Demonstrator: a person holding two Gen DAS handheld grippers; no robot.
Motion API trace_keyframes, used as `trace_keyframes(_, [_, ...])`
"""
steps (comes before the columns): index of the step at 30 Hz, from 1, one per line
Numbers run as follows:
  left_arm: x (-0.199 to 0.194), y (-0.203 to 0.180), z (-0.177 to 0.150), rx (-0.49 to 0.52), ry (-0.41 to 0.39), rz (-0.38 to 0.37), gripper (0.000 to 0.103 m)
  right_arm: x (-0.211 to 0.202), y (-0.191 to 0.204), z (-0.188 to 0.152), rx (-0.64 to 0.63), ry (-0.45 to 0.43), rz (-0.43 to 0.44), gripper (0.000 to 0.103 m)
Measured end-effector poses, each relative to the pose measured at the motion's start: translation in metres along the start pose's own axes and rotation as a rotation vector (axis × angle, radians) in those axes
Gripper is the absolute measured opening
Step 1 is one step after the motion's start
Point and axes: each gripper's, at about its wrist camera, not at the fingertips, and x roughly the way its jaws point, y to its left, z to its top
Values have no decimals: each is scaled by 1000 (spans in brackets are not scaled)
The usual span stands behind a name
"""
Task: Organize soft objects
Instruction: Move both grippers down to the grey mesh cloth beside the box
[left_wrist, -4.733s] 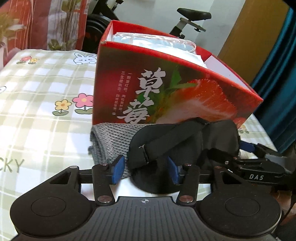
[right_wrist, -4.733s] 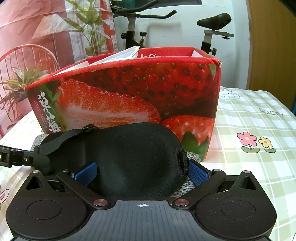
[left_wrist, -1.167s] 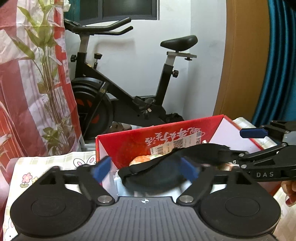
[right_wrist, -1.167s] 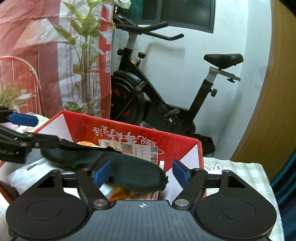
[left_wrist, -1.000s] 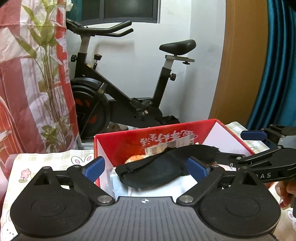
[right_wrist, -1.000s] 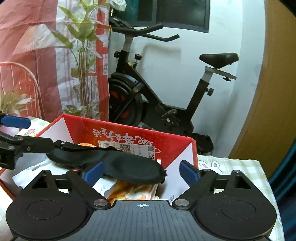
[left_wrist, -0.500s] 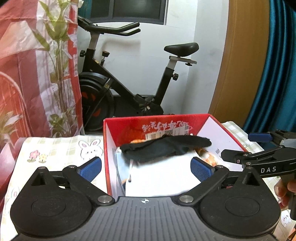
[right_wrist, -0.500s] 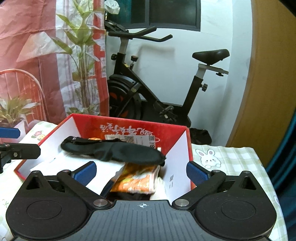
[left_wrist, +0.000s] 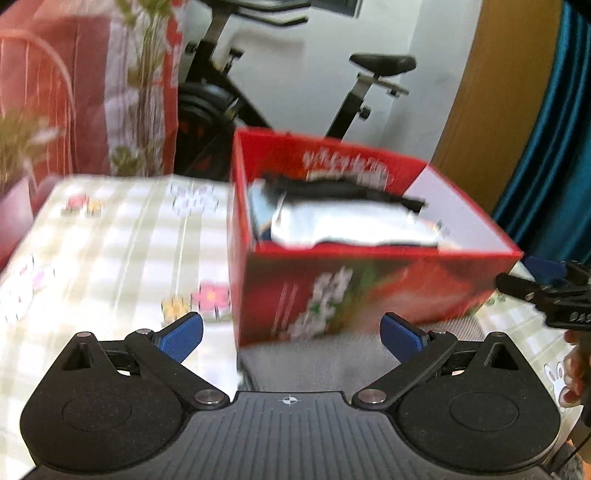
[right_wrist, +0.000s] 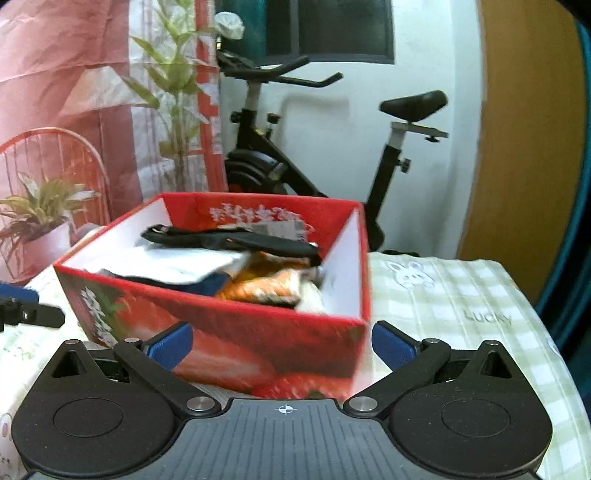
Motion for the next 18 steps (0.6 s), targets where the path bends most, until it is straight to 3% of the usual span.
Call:
trace_keyframes(7, [29,5,-21,-19,72,29,100,21,-12,-32,46,99,-9,99])
trace_keyframes(18, [52,13,-41,-25,118,46,85,63,-15,-64,140,219,2,80])
